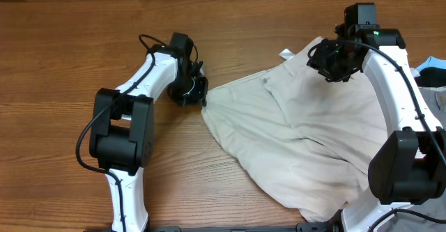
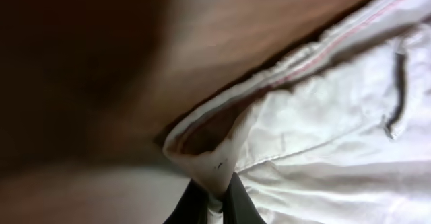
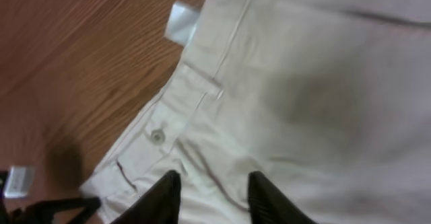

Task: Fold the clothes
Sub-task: 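Lift the shorts by the waistband and lay them flat at table center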

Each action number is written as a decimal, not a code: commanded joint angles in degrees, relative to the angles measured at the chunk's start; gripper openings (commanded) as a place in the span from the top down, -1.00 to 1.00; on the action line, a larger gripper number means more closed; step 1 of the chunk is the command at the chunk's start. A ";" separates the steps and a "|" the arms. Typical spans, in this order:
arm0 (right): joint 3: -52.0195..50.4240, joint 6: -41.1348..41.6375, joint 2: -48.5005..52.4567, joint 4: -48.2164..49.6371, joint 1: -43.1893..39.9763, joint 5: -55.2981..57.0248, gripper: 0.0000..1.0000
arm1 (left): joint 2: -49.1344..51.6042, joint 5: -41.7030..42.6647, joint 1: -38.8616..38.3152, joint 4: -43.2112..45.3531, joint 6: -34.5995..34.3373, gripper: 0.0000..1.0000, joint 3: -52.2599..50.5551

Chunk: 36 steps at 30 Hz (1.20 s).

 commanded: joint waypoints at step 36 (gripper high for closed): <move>-0.90 13.66 27.93 40.04 37.51 -9.97 0.87 | -17.46 -12.68 30.58 -14.62 11.10 -0.37 14.51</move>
